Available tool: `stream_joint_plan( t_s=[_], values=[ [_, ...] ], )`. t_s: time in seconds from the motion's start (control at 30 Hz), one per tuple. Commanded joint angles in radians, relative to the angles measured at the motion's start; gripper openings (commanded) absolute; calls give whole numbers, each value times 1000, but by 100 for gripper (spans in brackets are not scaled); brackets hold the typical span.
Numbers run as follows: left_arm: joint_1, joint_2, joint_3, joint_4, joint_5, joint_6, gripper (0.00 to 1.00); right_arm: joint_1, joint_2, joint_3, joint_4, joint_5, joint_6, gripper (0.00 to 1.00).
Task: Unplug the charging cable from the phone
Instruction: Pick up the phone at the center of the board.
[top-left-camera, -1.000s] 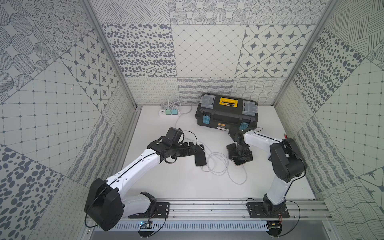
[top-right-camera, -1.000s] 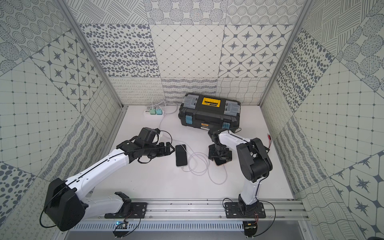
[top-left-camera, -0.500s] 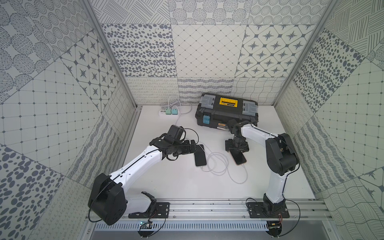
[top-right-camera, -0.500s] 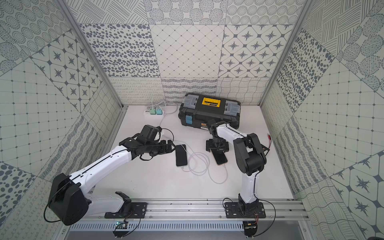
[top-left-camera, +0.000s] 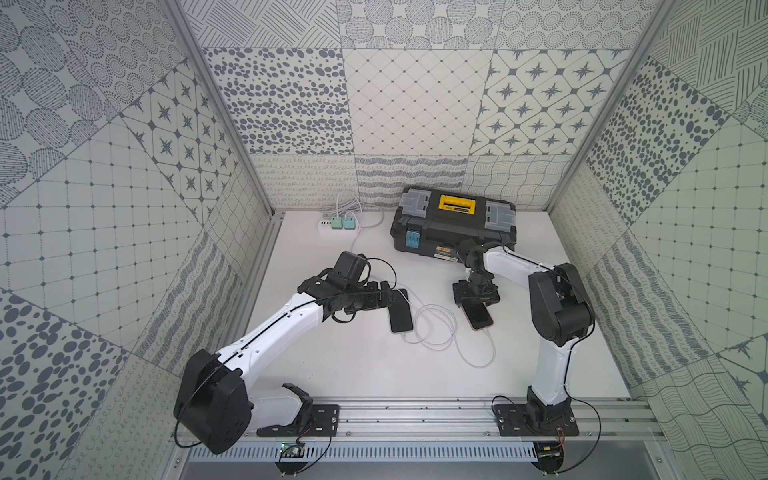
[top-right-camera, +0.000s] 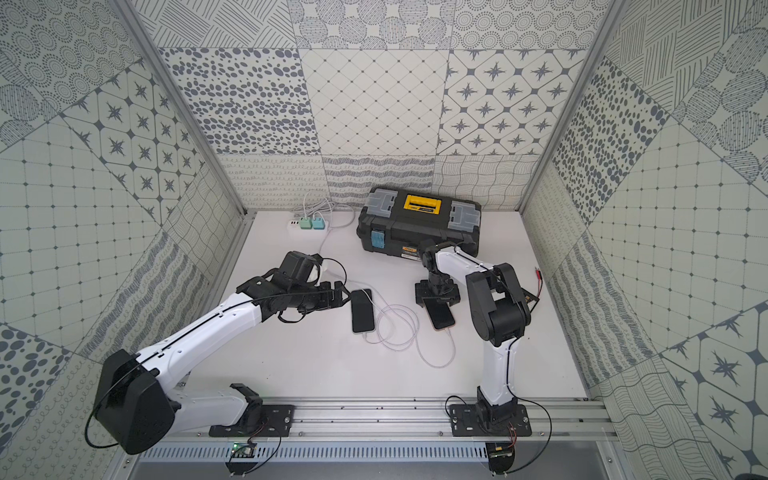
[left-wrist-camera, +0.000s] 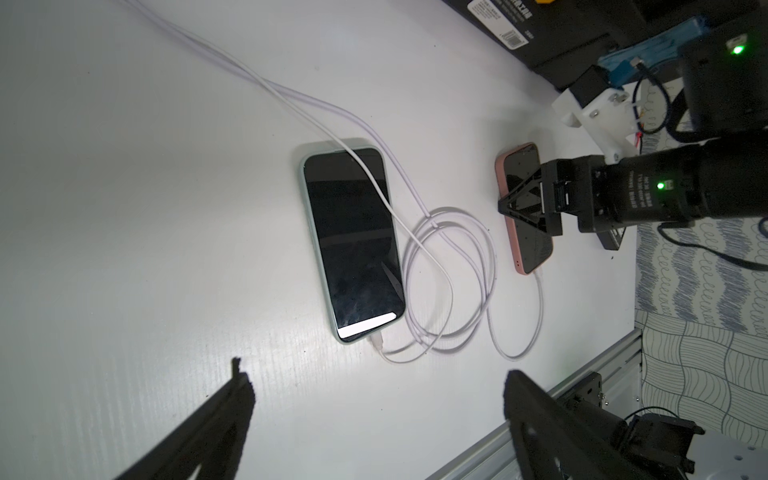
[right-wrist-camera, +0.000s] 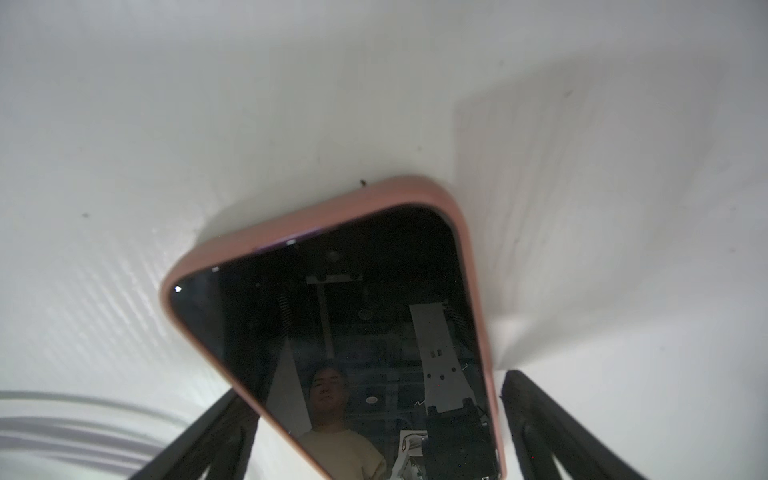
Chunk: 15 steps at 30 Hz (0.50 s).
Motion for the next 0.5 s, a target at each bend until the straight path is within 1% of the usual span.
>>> stream_joint_plan(
  t_s=[0.0,0.13,0.2,0.33,0.47],
  values=[
    [-2,9,-5,39,18,13,96,-1,-9,-55,6,-21,38,88],
    [-2,20,-4,49,27,8,96,-1,-49,-94,11,-26,89,79],
    [-2,24,-5,52,30,8,96,-2,-74,-109,12,-10,108,79],
    [-2,25,-7,57,39,8,96,1,-115,-137,12,21,104,91],
    [-2,18,-15,61,41,6,96,20,-131,-170,16,41,83,97]
  ],
)
